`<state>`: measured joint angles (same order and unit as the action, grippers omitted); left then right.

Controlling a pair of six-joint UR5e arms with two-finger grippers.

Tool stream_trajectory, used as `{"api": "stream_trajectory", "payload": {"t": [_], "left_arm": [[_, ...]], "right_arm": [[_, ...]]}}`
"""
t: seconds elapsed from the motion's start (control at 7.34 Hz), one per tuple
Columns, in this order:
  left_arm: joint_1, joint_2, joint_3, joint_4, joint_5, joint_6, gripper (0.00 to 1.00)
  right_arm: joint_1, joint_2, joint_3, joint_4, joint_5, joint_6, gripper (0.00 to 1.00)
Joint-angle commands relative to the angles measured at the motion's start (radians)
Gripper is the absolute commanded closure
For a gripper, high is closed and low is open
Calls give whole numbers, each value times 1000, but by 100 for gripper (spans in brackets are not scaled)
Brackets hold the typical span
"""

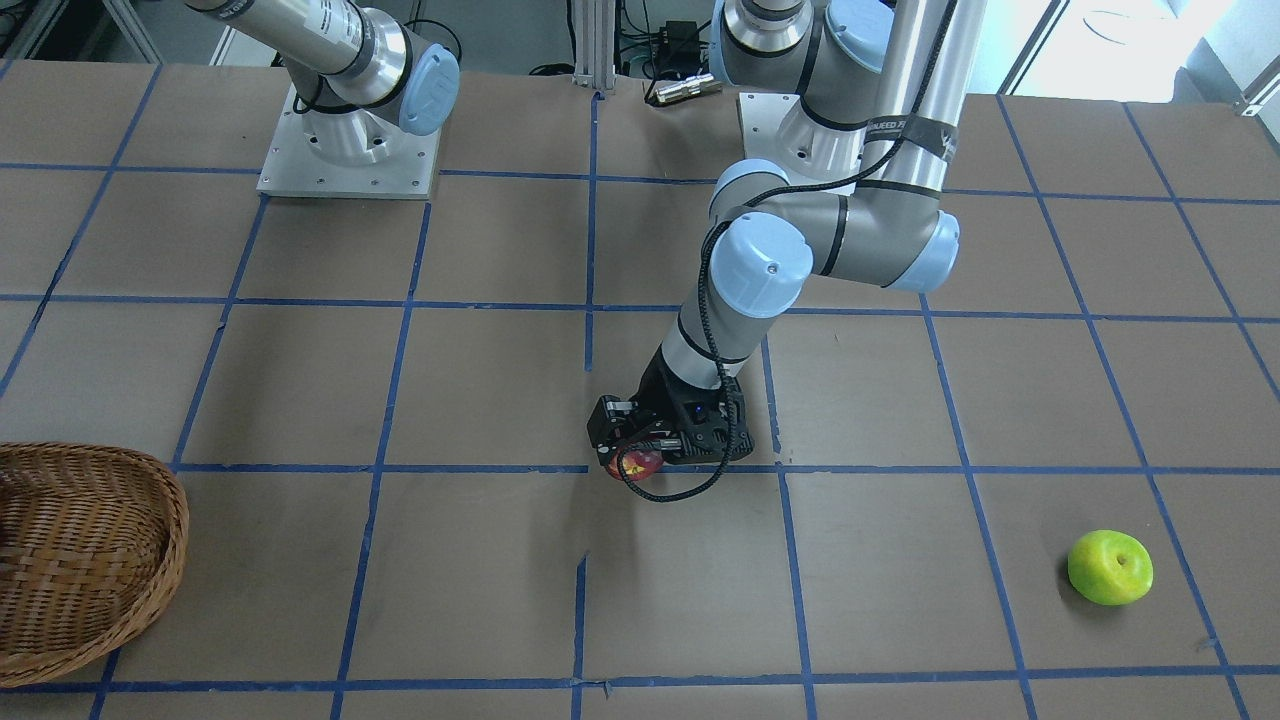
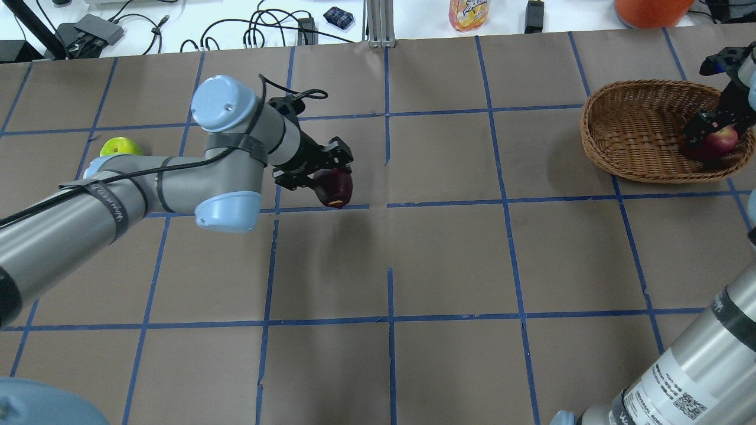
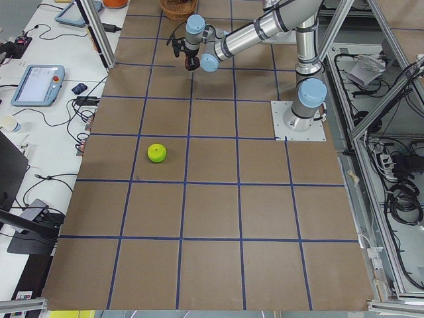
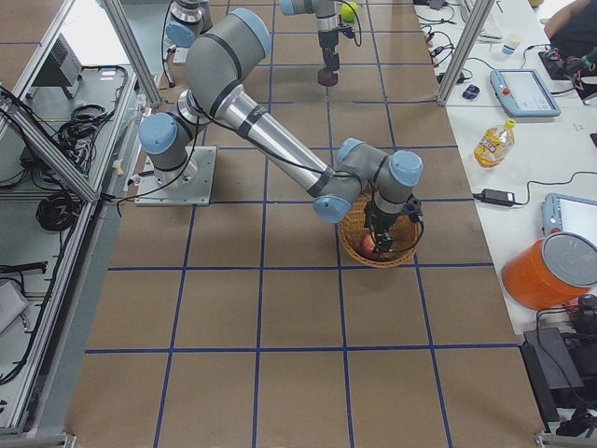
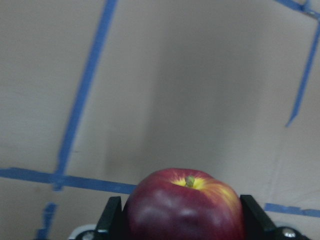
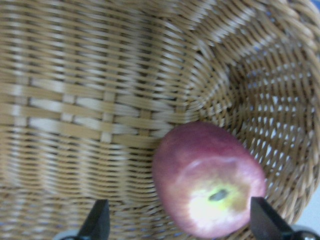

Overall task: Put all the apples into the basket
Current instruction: 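Drop the apple in the basket while the left gripper lifts the dark apple, then set the dark red apple down at center and withdraw the left gripper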

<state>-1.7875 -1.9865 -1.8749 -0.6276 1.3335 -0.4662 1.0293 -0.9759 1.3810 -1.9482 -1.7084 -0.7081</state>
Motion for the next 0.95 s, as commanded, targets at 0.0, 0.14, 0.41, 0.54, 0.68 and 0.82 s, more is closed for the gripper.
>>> {"api": "stream_trajectory", "payload": {"t": [0.0,0.14,0.41,0.54,0.68,0.82], "left_arm": [[-33,-69,11,12,23,-15,1],[-12,-31,51,23,35,7,0],[141,49,223,-261,33,47,0],[214,82,274,-417,47,292,0],[353,74,339,-484,52,379,0],[470,51,392,-539,70,497,0]], "right_arm": [[98,-133,0,247,9,98,0],[144,-173,0,331,70,160,0],[248,-236,0,414,151,297,0],[317,-239,0,414,153,352,0],[396,-256,-8,413,153,475,0],[498,-286,-2,405,154,624,0]]}}
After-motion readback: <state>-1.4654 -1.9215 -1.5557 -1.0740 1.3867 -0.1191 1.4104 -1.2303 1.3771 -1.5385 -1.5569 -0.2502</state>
